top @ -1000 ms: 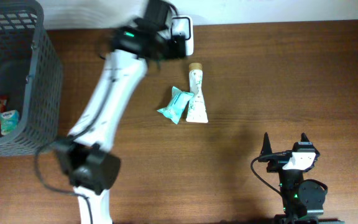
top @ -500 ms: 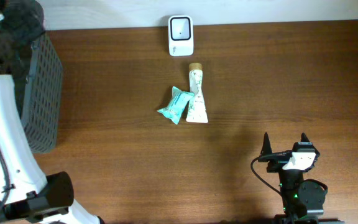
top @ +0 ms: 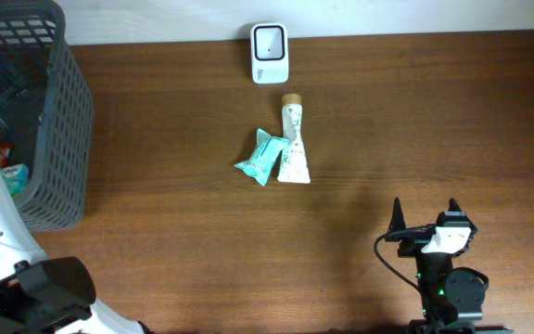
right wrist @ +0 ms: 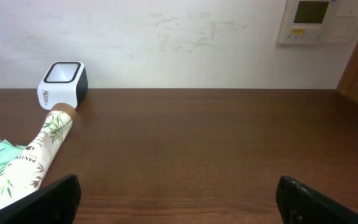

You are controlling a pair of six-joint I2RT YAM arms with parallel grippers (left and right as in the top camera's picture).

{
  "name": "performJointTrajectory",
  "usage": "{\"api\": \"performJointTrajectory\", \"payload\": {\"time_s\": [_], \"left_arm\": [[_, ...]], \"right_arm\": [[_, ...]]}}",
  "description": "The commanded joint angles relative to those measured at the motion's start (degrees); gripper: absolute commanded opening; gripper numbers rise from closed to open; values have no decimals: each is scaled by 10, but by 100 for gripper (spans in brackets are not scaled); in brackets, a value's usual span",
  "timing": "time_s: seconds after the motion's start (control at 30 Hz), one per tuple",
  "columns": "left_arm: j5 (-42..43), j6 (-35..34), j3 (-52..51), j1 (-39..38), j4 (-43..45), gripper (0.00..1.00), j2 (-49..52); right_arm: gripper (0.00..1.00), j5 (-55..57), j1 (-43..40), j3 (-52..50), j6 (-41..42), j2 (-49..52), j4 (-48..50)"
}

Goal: Scan the item barcode
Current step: 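Reach into the basket and grasp the green tissue pack with the left gripper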

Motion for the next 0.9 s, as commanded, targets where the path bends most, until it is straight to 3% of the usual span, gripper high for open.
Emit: {"api": "performJointTrajectory", "payload": {"time_s": [0.0,0.6,0.7,0.73,0.77,0.83,0.87], "left_arm": [[-28,-6,-32,14,23,99,-4],[-113,-4,-171,37,85,100,8],[-113,57,-171,37,95,93,26],[-113,112,-171,37,99,95,43],[-113,189,-171,37,98,84,65],[-113,218,-171,37,94,84,78],[-113,224,-171,37,92,91,83]], "right_arm": [[99,-1,-2,-4,-3,-4,-3],[99,-1,-2,-4,-3,-4,-3],[99,-1,-2,-4,-3,-4,-3],[99,-1,-2,-4,-3,-4,-3],[99,-1,-2,-4,-3,-4,-3],[99,-1,-2,-4,-3,-4,-3],[99,-1,-2,-4,-3,-4,-3]]}}
